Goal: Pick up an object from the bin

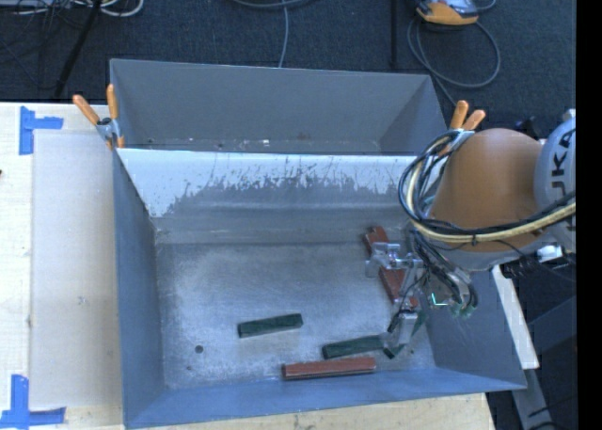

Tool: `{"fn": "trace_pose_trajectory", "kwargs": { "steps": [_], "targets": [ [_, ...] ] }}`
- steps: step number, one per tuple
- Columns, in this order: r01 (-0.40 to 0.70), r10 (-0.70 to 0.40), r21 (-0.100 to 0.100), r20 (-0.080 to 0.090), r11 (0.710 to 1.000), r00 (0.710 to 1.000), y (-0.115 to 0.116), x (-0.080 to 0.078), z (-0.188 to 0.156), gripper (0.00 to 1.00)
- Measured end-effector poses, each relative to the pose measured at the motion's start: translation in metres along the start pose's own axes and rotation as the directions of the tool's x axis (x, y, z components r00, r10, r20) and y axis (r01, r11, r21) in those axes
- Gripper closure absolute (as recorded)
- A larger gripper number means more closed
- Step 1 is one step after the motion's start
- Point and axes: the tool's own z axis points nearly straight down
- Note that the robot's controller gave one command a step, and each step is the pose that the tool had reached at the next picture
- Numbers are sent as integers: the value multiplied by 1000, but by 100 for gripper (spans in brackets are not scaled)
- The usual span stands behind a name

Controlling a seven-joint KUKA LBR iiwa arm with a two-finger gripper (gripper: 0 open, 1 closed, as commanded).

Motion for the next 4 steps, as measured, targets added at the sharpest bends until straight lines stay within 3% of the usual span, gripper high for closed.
{"fn": "trace_pose_trajectory", "kwargs": {
  "steps": [1,2,3,4],
  "targets": [
    [307,-307,4,14,952,952,-6,12,111,0],
    [309,-309,3,6,951,951,-6,13,109,100],
    [312,-312,4,12,950,950,-2,11,99,100],
    [313,-313,4,11,950,950,-1,12,100,0]
  ]
}}
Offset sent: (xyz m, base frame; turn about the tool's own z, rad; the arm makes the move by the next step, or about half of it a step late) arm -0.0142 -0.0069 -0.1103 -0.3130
